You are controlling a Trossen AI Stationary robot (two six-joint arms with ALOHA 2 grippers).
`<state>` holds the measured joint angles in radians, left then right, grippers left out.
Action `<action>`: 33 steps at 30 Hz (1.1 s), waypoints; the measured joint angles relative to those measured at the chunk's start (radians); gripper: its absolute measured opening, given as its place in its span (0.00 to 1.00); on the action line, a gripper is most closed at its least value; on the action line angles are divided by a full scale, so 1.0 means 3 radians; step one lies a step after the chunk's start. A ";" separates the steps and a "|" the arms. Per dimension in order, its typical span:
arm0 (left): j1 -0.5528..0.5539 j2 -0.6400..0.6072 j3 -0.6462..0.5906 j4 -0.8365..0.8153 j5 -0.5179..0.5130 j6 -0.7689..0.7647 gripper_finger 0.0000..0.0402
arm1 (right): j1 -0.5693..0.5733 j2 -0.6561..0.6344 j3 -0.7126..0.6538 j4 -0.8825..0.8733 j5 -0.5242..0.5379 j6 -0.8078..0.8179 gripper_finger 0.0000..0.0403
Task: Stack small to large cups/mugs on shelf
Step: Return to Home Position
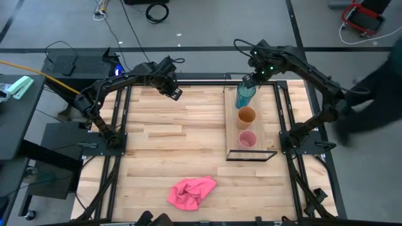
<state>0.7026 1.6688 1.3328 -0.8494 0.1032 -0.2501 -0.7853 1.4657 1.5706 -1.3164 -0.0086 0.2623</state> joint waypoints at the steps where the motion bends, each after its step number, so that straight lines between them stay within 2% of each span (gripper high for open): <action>1: 0.0000 0.0000 0.0000 0.0000 0.0000 -0.0002 0.09 | 0.0000 0.0000 0.0062 -0.0076 0.0000 0.0001 0.32; 7: 0.0001 0.0000 0.0013 -0.0005 0.0144 -0.0255 0.08 | 0.0057 -0.0135 0.0319 -0.0322 0.0001 0.0092 0.32; 12: -0.0067 -0.0019 0.0155 -0.0001 0.0450 -0.0347 0.09 | 0.0266 -0.0552 0.0345 -0.0325 -0.0001 0.0091 0.32; 16: -0.0182 -0.0104 0.0414 0.0003 0.0472 -0.0371 0.10 | 0.0501 -0.0968 0.0346 -0.0229 -0.0002 0.0191 0.32; 23: -0.0480 -0.0231 0.1223 0.0008 0.0434 -0.0426 0.07 | 0.1006 -0.1578 0.0348 0.0090 -0.0003 0.0503 0.32; 29: -0.0895 -0.0319 0.1956 0.0024 0.0183 -0.0104 0.08 | 0.1349 -0.1925 0.0349 0.0134 -0.0006 0.0529 0.32; 33: -0.1221 -0.0365 0.2325 -0.0089 0.0157 0.0160 0.09 | 0.1446 -0.2108 0.0349 0.0128 -0.0006 0.0501 0.32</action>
<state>0.3364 1.5594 2.0303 -0.8759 0.1503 -0.2022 -0.3514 0.8332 1.6752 -1.2780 -0.0105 0.4124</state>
